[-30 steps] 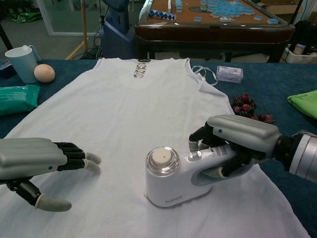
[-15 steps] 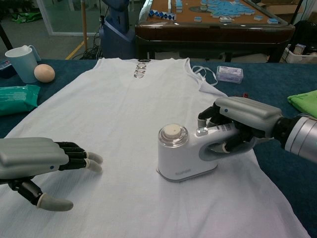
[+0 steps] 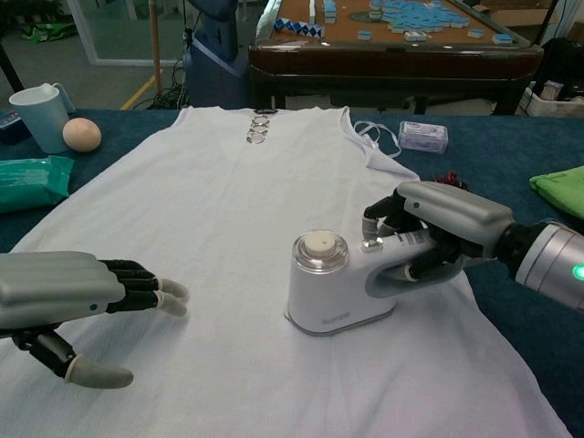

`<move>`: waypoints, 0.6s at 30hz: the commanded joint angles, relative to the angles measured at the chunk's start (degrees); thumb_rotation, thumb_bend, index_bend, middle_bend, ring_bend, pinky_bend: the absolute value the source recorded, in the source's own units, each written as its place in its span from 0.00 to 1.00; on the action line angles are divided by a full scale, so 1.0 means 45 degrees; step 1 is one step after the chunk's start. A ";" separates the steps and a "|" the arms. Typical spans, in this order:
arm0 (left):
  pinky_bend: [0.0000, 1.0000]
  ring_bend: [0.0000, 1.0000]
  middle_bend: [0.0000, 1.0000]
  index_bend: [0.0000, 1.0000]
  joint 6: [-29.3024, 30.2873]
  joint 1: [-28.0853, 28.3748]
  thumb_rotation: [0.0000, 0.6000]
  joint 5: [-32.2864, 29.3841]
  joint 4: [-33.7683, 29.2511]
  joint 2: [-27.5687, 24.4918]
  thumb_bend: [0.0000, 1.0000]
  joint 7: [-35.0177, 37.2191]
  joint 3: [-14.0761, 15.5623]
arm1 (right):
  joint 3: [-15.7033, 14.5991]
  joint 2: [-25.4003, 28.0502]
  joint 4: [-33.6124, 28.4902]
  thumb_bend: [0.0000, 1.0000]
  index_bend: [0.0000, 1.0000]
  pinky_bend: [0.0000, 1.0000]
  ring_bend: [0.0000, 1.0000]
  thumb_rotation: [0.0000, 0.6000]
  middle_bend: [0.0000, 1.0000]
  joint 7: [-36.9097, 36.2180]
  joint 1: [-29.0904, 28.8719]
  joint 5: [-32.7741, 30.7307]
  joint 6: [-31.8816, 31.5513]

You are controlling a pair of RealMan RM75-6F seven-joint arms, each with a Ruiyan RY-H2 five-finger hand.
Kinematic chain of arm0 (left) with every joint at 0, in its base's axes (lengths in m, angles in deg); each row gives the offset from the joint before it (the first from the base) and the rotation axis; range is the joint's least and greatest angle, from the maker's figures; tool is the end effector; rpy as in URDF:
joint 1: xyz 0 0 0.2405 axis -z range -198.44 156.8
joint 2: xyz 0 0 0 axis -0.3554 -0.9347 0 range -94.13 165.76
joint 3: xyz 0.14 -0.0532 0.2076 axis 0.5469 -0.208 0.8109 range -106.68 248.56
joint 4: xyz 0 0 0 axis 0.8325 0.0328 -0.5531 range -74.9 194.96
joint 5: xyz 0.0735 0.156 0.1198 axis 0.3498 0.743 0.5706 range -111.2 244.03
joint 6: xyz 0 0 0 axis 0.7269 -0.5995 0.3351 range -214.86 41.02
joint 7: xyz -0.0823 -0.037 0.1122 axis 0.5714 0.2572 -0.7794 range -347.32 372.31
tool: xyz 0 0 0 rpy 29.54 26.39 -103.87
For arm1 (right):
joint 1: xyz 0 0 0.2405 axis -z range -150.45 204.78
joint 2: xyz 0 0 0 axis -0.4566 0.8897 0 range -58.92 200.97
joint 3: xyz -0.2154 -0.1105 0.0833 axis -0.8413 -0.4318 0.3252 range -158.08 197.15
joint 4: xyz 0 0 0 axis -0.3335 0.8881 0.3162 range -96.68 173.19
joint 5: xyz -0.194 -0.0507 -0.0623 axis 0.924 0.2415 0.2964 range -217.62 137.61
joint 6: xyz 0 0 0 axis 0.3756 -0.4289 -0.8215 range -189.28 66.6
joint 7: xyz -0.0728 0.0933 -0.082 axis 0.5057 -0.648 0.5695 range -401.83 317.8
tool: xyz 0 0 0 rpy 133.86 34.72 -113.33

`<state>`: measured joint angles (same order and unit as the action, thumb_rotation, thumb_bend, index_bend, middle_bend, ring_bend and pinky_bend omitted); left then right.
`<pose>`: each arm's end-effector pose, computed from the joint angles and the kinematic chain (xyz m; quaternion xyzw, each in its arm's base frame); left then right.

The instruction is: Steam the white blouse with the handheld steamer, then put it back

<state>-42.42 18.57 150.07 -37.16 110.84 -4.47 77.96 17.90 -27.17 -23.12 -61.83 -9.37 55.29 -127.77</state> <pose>-0.1954 0.2400 -0.0113 -0.8905 -0.3059 -0.2189 0.2559 -0.1949 -0.2993 -0.0545 0.7519 -0.3866 0.4631 0.2658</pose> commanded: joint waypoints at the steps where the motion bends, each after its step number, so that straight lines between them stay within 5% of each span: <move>1: 0.00 0.00 0.00 0.06 0.0016 -0.0003 0.09 0.0006 -0.0026 -0.0015 0.13 -0.0020 0.0002 | -0.0184 0.0032 -0.0191 0.50 0.82 0.79 0.82 1.00 0.82 -0.0020 -0.0032 0.0237 -0.0078; 18: 0.00 0.00 0.00 0.06 0.0204 -0.0110 0.10 0.0066 -0.0322 -0.0194 0.13 -0.0173 0.0063 | -0.1340 0.0270 -0.0808 0.50 0.83 0.79 0.82 1.00 0.82 0.0014 0.0307 0.1439 -0.0858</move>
<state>-41.51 18.08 150.35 -38.61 109.97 -5.25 78.24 12.03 -26.08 -26.69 -61.67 -8.14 61.62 -131.49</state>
